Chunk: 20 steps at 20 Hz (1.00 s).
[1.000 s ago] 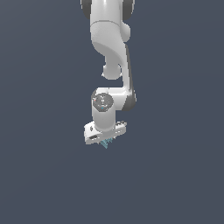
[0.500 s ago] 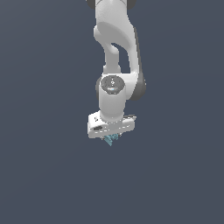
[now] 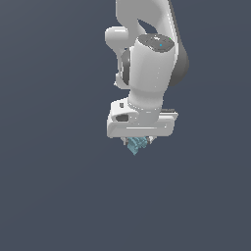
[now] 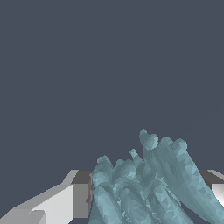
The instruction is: Pick up the object and move it to a goal position.
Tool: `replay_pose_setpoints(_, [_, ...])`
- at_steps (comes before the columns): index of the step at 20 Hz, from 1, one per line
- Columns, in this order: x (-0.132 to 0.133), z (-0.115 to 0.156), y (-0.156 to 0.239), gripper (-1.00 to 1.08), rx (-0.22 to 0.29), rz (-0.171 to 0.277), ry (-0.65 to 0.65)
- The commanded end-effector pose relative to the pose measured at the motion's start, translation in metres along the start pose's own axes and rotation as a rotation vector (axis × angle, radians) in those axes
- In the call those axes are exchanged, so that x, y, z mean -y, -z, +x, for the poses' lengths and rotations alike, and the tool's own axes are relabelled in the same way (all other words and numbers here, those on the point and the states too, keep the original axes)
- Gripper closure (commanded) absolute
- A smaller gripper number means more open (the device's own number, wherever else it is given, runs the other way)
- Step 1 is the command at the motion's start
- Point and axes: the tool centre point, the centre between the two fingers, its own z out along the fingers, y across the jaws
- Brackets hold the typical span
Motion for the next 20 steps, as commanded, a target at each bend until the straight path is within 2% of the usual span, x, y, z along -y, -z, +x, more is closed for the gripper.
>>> replay_pose_setpoints(1, [0.009, 0.009, 0.03, 1.08, -0.021, -0.015, -0.039])
replay_pose_setpoints(12, [0.044, 0.046, 0.152, 1.08, -0.108, -0.078, -0.194])
replay_pose_setpoints(20, [0.062, 0.063, 0.207, 1.08, -0.146, -0.107, -0.262])
